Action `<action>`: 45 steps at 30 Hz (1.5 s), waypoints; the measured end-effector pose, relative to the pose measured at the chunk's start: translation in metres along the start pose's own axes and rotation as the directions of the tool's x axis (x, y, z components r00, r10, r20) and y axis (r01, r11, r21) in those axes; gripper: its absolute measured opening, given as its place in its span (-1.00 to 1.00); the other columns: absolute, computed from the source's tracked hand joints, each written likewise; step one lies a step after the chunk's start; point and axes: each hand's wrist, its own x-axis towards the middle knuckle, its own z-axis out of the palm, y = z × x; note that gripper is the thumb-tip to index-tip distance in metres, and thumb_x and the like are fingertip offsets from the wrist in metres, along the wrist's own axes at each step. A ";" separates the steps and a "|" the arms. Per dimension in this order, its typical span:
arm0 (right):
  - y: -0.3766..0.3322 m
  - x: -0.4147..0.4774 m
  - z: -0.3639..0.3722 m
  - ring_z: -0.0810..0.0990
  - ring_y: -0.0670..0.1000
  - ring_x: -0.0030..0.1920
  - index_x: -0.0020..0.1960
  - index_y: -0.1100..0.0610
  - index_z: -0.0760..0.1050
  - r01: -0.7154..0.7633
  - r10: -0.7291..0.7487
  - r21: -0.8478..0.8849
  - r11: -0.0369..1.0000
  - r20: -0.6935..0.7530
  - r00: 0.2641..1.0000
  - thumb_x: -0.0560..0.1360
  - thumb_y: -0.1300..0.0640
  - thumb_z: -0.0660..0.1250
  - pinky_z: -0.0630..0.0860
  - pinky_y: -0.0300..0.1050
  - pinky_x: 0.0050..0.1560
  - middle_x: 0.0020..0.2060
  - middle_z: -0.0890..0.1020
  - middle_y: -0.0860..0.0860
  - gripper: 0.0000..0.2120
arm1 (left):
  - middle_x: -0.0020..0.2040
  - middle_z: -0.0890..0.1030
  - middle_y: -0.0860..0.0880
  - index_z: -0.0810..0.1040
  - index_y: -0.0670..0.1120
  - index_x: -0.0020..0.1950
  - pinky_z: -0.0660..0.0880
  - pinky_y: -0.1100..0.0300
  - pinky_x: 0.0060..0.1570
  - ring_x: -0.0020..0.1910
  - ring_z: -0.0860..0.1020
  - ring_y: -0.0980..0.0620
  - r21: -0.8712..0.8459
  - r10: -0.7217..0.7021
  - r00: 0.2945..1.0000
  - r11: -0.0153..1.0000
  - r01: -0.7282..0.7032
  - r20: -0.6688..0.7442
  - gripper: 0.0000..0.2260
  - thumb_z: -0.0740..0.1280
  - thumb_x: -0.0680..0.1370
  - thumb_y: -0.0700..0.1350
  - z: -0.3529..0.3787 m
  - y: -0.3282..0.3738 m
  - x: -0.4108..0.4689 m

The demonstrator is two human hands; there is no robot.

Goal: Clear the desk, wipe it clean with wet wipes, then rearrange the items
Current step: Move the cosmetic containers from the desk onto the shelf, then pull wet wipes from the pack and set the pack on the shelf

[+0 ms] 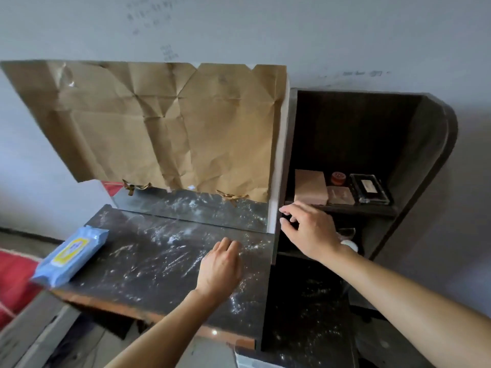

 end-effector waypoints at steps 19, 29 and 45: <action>-0.284 0.006 0.252 0.54 0.02 0.10 0.32 -0.06 0.36 0.155 -0.145 0.041 0.987 0.638 0.756 0.50 -0.10 0.20 0.45 -0.11 -0.04 0.17 0.51 -0.07 -0.60 | -0.01 0.50 0.04 0.46 0.00 0.05 0.46 0.11 -0.15 -0.02 0.53 -0.01 0.147 -0.715 0.695 0.698 0.701 0.079 -0.83 0.19 0.50 -0.04 -0.120 -0.316 -0.222; -0.376 0.056 0.353 0.53 0.03 0.13 0.35 -0.04 0.31 0.172 -0.129 0.017 0.985 0.732 0.669 0.51 -0.09 0.19 0.45 -0.10 -0.01 0.21 0.49 -0.05 -0.57 | -0.03 0.54 0.01 0.45 -0.05 0.00 0.43 0.12 -0.17 -0.01 0.53 -0.04 0.097 -0.762 0.626 0.644 0.759 0.167 -0.85 0.19 0.48 -0.06 -0.142 -0.446 -0.208; -0.385 0.189 0.577 0.34 0.08 0.28 0.43 0.00 0.18 0.289 -0.219 0.049 0.956 0.776 0.592 0.50 -0.20 0.19 0.31 -0.01 0.20 0.32 0.34 0.01 -0.43 | 0.09 0.49 -0.14 0.29 -0.06 0.27 0.39 0.04 -0.04 0.08 0.50 -0.17 -0.058 -0.909 0.329 0.325 0.944 0.254 -0.70 0.12 0.58 0.02 -0.072 -0.577 -0.084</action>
